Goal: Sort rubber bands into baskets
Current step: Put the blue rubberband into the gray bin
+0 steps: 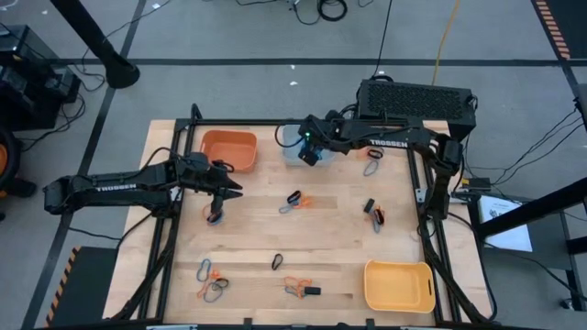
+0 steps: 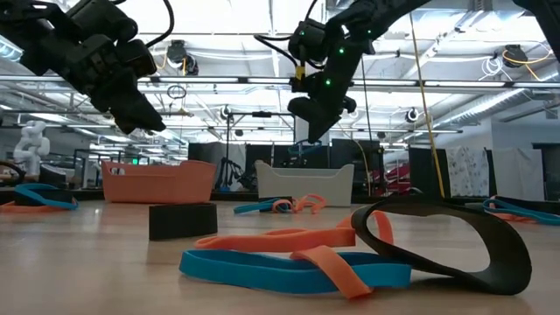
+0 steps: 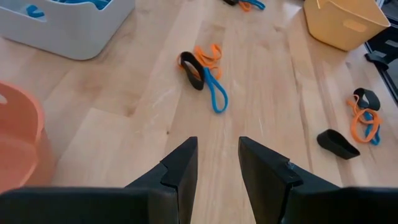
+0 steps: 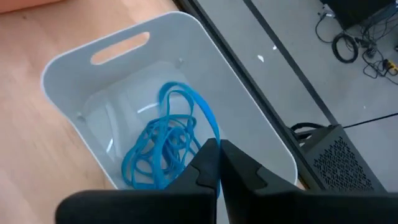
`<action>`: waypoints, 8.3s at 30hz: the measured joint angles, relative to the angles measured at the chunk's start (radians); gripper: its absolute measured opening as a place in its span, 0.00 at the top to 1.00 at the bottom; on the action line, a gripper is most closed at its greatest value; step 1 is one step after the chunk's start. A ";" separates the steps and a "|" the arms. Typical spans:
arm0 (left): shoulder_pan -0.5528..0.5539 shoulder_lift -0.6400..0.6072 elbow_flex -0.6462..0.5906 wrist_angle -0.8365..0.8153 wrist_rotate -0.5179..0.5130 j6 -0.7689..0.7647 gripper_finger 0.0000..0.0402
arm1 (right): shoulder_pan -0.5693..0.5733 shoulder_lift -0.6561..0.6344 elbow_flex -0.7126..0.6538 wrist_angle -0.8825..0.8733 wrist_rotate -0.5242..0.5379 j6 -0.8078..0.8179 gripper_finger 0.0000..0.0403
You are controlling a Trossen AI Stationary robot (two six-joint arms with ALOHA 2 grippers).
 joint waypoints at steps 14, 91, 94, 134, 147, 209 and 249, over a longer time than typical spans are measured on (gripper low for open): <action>0.000 0.000 0.000 0.000 0.001 0.000 0.69 | -0.008 0.000 0.000 -0.004 -0.046 -0.027 0.68; -0.082 0.000 -0.004 -0.034 -0.006 -0.027 0.69 | 0.810 0.339 0.000 0.573 -0.534 -0.144 0.59; -0.109 0.000 -0.005 -0.030 -0.016 -0.027 0.69 | 0.840 0.339 0.000 0.575 -0.477 -0.143 0.59; -0.130 0.000 -0.006 0.002 -0.051 -0.027 0.69 | 0.840 0.387 0.056 0.502 -0.390 -0.149 0.99; -0.130 0.000 -0.006 0.000 -0.052 -0.027 0.69 | 0.840 0.387 0.460 -0.072 -0.159 -0.113 1.00; -0.130 0.000 -0.006 0.030 -0.132 -0.019 0.69 | -0.165 0.354 0.658 -0.588 -0.320 -0.284 0.75; -0.295 0.000 -0.007 -0.083 -0.260 -0.261 0.69 | -0.358 0.012 0.120 -0.818 -0.382 -0.044 0.59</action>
